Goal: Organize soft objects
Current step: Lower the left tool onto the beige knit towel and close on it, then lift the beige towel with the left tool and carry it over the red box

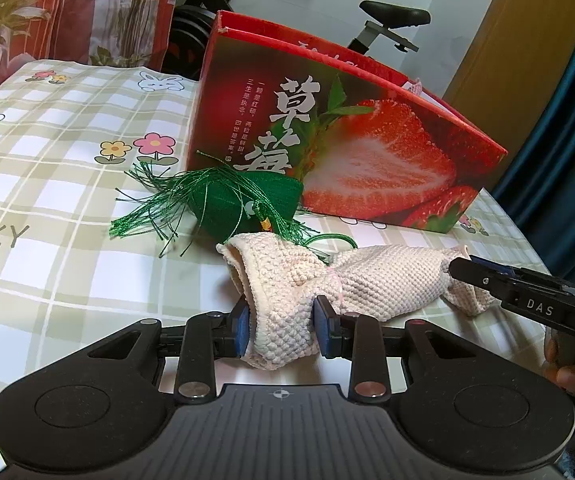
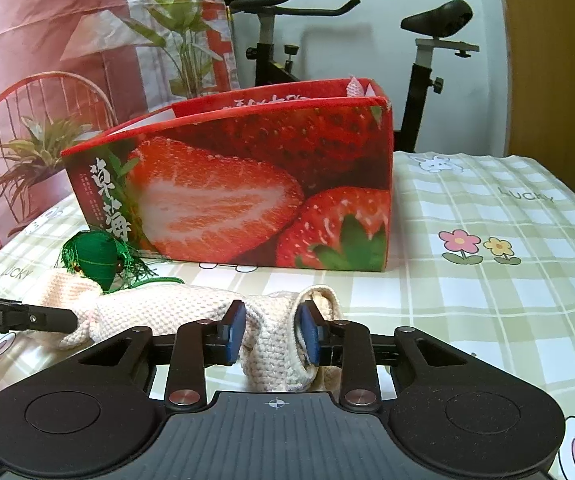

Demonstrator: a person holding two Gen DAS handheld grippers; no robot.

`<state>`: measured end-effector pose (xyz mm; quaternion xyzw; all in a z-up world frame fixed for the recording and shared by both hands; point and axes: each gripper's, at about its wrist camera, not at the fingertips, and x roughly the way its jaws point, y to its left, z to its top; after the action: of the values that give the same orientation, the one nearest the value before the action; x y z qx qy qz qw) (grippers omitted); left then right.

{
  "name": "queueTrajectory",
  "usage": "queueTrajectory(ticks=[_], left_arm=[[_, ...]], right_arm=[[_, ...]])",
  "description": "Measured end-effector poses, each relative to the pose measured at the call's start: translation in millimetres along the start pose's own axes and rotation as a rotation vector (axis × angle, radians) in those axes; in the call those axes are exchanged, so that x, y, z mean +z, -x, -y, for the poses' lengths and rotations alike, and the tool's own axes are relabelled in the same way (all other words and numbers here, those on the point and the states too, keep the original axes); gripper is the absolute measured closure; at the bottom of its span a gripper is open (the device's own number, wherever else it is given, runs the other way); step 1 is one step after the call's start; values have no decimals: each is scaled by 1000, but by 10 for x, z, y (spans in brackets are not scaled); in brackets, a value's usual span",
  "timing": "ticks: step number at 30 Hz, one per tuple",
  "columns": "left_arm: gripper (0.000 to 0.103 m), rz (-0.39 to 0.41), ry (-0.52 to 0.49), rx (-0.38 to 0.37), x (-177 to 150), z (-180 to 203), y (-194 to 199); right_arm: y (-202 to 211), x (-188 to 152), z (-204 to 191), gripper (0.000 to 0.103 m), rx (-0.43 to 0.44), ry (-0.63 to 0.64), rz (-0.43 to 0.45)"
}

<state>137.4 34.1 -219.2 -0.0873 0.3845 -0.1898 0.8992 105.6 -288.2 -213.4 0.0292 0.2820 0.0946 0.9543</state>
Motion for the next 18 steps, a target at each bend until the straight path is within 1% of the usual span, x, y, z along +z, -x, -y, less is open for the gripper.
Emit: queueTrajectory(ticks=[2,4,5,7,9,13,14,18], left_arm=[[72,2,-4,-1,1,5,2],[72,2,-7,0,0,8,0],[72,2,-6,0,0,4,-3],[72,0,-4,0,3,1,-11],[72,-1,-6,1,2,2,-12],[72,-3,-4,0,4,0,-16],[72,-4,-4,0,4,0,-18],[72,-4,-4,1,3,4,-19]], right_arm=[[-2,-2,7,70,-7,-4,1],[-10,-3,17,64,-21,-12,2],[-13,-3,31,63,-24,-19,1],[-17,-6,57,56,-28,-35,-1],[-27,-9,84,54,-29,-53,-6],[-63,-14,153,54,-1,-95,-23],[-69,-15,166,55,10,-101,-26],[-64,-18,130,68,34,-83,-25]])
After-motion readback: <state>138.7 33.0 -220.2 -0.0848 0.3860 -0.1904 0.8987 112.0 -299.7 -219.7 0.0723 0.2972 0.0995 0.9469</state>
